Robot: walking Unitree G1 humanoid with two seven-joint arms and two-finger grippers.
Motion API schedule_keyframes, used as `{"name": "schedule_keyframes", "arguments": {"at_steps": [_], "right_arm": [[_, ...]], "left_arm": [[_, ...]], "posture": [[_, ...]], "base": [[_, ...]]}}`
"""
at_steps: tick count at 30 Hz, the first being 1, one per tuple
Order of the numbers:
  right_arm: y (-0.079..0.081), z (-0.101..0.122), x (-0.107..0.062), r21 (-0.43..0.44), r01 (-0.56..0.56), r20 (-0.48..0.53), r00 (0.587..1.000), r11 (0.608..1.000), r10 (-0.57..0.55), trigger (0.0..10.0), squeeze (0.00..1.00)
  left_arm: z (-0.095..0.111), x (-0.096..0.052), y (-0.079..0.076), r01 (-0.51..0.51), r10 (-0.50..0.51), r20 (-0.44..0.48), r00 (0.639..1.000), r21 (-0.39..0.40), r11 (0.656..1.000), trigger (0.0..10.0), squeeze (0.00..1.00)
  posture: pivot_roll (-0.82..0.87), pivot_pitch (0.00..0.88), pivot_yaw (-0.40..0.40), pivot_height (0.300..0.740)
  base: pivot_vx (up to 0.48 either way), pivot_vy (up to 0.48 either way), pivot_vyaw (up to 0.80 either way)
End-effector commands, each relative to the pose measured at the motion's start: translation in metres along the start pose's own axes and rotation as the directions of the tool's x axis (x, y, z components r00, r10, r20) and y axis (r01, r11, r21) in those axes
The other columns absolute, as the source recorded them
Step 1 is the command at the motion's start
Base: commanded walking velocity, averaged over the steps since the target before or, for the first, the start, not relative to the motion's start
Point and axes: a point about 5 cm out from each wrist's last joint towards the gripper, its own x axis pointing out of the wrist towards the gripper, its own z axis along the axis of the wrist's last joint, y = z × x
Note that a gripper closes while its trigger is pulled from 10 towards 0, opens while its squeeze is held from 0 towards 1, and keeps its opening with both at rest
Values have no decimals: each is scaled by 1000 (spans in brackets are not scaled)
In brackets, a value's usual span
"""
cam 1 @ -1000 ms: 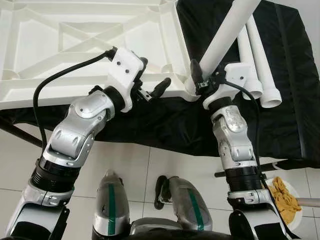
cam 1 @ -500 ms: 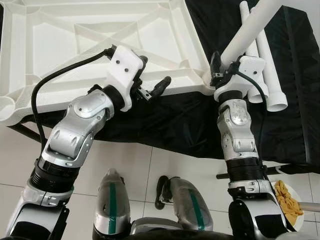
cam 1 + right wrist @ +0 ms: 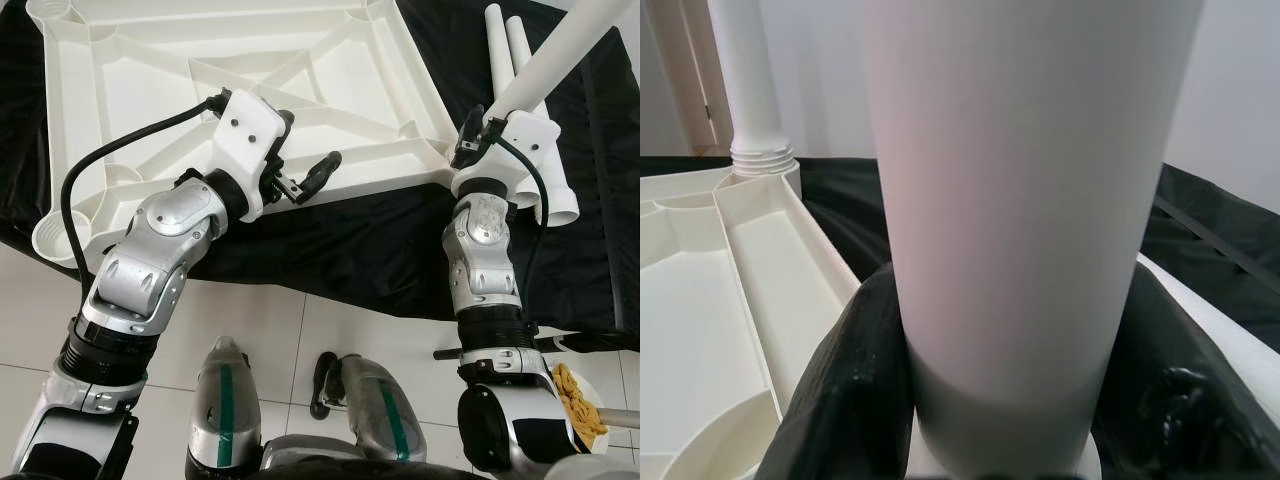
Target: Building children table
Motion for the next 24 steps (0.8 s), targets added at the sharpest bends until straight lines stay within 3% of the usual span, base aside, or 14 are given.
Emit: {"name": "schedule_keyframes", "arguments": {"at_steps": [1,7,17,24], "right_arm": [[-28,-40,-11,-53,117,-194,973,992,-125,10000,0],[-29,-43,-8,-23,153,-227,962,988,-154,10000,0],[-30,-40,1,77,103,-265,961,992,-79,10000,0],[-24,-35,7,150,9,-277,960,989,33,10000,0]], "left_arm": [[4,1,-3,32,-32,12,999,4,999,10000,0],[5,1,-3,33,-33,14,999,4,999,10000,0],[6,2,-3,34,-34,19,999,4,999,10000,0],[6,3,-3,37,-37,21,999,6,999,10000,0]], "posture": [[164,104,-101,740],[162,105,-100,740],[158,101,-100,740],[153,100,-98,740]], "base": [[0,0,0],[0,0,0],[0,0,0],[0,0,0]]}}
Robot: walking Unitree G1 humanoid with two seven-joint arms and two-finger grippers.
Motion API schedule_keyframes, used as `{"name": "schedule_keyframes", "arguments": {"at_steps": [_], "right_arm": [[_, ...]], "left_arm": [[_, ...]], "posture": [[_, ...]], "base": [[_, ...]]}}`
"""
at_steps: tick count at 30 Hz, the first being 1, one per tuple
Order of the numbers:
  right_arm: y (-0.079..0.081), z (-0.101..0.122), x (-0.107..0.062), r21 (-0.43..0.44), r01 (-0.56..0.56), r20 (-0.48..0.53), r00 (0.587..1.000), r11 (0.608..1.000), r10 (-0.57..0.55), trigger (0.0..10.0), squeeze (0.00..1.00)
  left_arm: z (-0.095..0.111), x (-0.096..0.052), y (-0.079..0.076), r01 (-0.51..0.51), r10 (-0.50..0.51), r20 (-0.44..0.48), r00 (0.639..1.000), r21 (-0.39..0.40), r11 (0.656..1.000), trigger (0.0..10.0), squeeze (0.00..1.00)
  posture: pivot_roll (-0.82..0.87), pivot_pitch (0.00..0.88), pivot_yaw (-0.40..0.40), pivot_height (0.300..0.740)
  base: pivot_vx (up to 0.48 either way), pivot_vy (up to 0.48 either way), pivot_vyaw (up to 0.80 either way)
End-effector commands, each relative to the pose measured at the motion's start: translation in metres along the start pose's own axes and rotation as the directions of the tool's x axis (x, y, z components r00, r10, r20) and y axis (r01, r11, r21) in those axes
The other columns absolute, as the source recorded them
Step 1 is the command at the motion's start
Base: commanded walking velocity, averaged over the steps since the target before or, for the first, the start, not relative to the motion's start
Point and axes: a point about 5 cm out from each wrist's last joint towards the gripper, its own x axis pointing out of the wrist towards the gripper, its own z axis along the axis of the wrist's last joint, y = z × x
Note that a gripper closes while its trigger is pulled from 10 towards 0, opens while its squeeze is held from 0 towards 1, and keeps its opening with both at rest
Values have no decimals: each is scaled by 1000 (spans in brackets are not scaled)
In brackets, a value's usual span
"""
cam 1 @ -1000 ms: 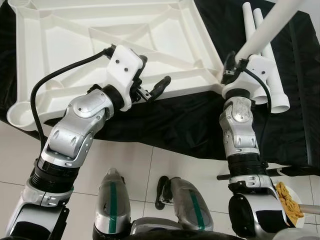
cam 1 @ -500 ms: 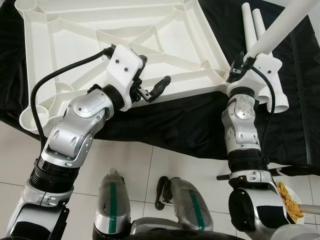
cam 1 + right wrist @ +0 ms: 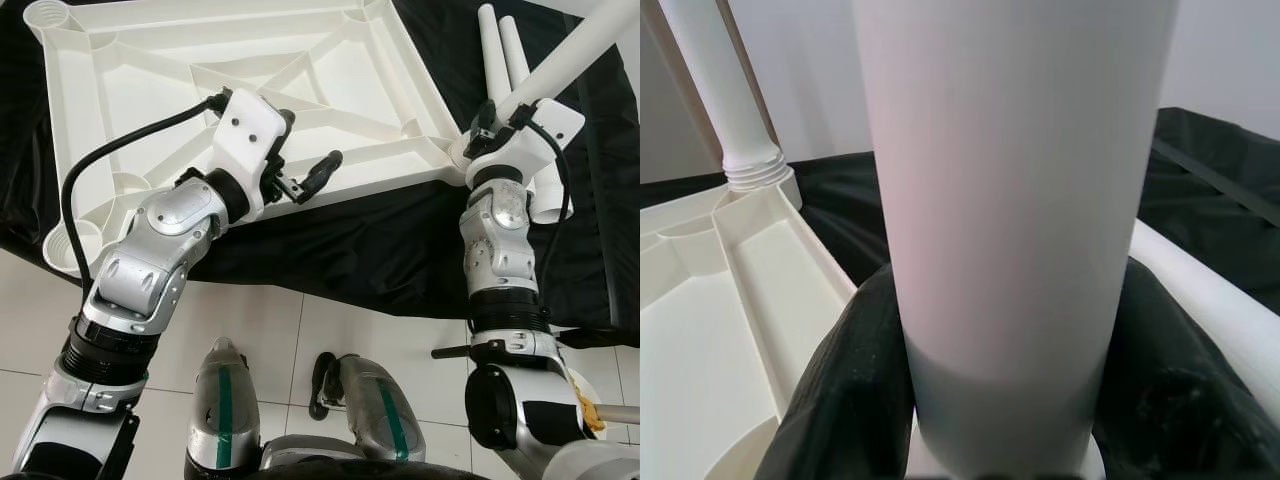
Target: Building children table
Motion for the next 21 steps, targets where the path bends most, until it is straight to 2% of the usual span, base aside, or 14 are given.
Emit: {"name": "schedule_keyframes", "arguments": {"at_steps": [1,4,15,21], "right_arm": [[-17,-38,-11,-4,51,-200,978,999,-51,10000,0],[-17,-38,-10,-25,26,-213,977,999,-31,10000,0],[-25,-42,-13,-50,75,-218,972,996,-84,10000,0],[-28,-44,-16,-51,197,-199,959,979,-203,10000,0]], "left_arm": [[4,1,-4,35,-35,14,999,2,999,10000,0],[4,2,-4,36,-36,16,999,2,999,10000,0],[5,1,-3,32,-32,17,999,3,999,10000,0],[5,1,-4,32,-32,17,999,4,999,10000,0]], "posture": [[153,100,-98,740],[151,102,-98,740],[156,104,-98,740],[159,103,-96,740]], "base": [[0,0,0],[0,0,0],[0,0,0],[0,0,0]]}}
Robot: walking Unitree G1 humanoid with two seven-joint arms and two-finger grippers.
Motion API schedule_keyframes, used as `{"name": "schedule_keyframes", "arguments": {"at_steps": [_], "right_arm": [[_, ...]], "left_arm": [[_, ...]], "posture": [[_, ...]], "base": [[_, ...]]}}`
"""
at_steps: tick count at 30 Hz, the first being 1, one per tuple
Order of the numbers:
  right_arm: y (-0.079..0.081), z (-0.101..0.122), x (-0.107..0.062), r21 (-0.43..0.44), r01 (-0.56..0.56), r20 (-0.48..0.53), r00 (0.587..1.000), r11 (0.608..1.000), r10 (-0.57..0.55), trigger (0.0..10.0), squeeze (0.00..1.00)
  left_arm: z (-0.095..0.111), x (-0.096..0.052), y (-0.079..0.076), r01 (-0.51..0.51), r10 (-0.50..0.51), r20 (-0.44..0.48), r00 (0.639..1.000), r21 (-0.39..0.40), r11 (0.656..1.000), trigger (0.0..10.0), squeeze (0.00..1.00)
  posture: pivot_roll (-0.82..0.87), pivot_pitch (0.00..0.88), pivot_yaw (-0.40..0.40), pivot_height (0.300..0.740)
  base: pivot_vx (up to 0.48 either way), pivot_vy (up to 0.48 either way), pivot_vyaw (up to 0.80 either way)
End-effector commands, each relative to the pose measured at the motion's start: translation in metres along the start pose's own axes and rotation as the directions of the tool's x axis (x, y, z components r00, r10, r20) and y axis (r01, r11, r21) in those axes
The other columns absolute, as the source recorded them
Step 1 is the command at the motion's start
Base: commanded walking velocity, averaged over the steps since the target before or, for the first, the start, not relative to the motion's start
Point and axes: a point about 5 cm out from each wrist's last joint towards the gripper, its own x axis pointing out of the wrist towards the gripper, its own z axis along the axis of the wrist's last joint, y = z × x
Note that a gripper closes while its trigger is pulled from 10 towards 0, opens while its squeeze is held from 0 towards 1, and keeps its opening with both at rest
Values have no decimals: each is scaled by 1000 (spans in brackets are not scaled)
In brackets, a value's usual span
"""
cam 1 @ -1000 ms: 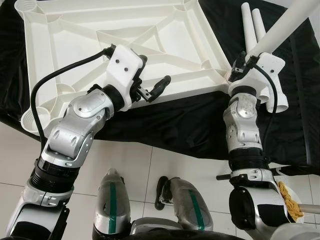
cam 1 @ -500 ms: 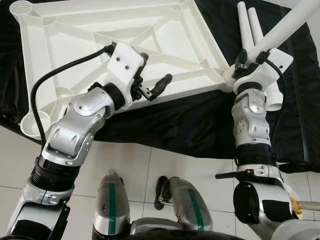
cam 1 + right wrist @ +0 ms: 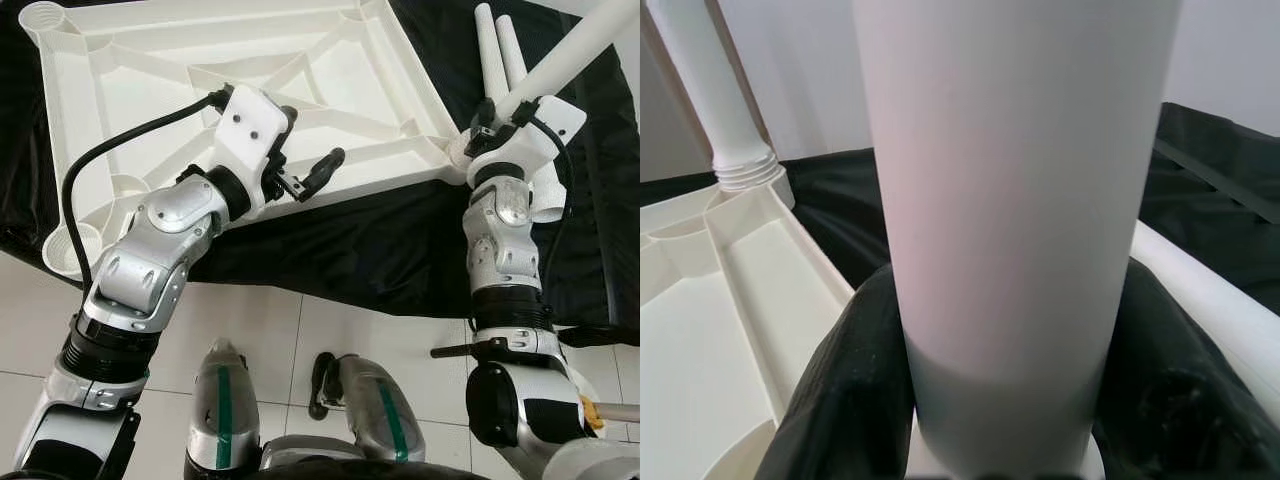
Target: Building children table
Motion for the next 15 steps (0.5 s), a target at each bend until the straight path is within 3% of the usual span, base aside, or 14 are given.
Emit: {"name": "schedule_keyframes", "arguments": {"at_steps": [1,3,15], "right_arm": [[-27,-42,-13,-46,167,-181,968,985,-173,10000,0],[-27,-40,-13,-47,230,-165,958,972,-234,10000,0],[-25,-34,-8,-34,316,-141,938,948,-318,10000,0]], "left_arm": [[4,0,-4,31,-31,13,999,2,1000,10000,0],[4,1,-4,32,-32,14,999,1,999,10000,0],[4,1,-5,36,-36,18,999,0,999,10000,0]], "posture": [[160,102,-97,740],[160,102,-97,740],[155,99,-95,740]], "base": [[0,0,0],[0,0,0],[0,0,0]]}}
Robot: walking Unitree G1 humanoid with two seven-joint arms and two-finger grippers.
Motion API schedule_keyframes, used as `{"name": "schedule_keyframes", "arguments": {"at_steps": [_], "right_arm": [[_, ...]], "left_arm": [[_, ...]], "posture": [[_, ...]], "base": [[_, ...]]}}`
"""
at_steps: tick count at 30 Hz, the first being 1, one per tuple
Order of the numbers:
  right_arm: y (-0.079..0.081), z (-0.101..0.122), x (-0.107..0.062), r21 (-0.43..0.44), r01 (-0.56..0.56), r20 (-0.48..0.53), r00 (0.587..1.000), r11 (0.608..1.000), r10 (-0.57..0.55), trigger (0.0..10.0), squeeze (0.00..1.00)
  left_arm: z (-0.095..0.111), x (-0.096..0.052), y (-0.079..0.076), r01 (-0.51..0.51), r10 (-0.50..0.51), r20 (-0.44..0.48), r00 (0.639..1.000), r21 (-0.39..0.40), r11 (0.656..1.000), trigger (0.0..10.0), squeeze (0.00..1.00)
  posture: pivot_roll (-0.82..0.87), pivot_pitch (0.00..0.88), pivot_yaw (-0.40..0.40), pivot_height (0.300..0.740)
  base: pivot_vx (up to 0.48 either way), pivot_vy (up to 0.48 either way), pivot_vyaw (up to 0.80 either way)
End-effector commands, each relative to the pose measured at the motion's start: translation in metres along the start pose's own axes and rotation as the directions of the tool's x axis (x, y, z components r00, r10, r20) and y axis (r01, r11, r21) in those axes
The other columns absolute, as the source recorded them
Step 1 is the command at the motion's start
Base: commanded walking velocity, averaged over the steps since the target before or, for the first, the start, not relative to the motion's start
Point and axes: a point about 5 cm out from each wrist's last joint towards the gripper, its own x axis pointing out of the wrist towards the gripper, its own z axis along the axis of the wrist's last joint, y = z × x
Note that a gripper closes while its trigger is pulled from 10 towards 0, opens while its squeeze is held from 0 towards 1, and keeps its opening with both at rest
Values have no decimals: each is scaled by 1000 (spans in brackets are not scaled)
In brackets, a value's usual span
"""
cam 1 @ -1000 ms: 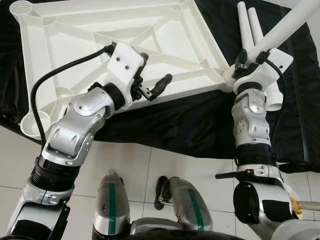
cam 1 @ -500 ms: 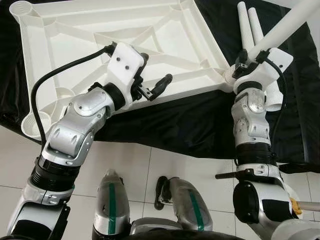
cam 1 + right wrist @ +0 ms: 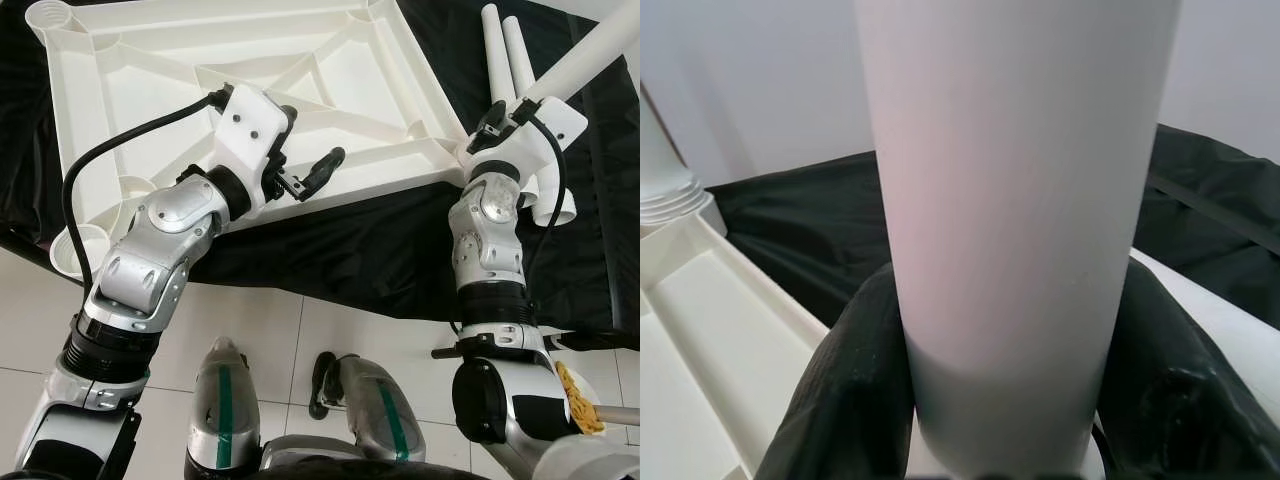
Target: Building children table
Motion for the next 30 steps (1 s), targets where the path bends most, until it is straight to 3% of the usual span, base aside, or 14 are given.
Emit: {"name": "schedule_keyframes", "arguments": {"at_steps": [1,10,11,12,13,20,30], "right_arm": [[-33,-36,-4,-64,150,-160,974,987,-159,10000,0],[-23,-33,-2,-49,138,-154,977,989,-144,10000,0],[-22,-34,-3,-42,123,-154,980,992,-128,10000,102],[-22,-34,-3,-42,123,-154,980,992,-128,10000,102],[-20,-33,-4,-35,96,-141,985,995,-100,10000,1000],[-15,-28,-5,-14,10,-91,996,1000,-11,10000,1000],[-23,-19,2,-41,-105,-45,994,994,103,10000,1000]], "left_arm": [[4,1,-4,35,-36,15,999,3,999,10000,0],[4,1,-5,36,-36,16,999,0,999,10000,0],[4,1,-5,35,-35,16,999,0,999,10000,0],[4,1,-5,35,-35,16,999,0,999,10000,0],[4,0,-5,35,-35,16,999,0,999,10000,0],[4,0,-5,34,-34,16,999,-1,999,10000,0],[4,2,-8,42,-42,21,999,-8,999,10000,0]], "posture": [[155,99,-95,740],[159,100,-97,740],[162,99,-99,740],[162,99,-99,740],[163,99,-100,740],[162,96,-100,740],[151,93,-103,740]], "base": [[0,0,0],[0,0,0],[0,0,0],[0,0,0],[0,0,0],[0,0,0],[0,0,0]]}}
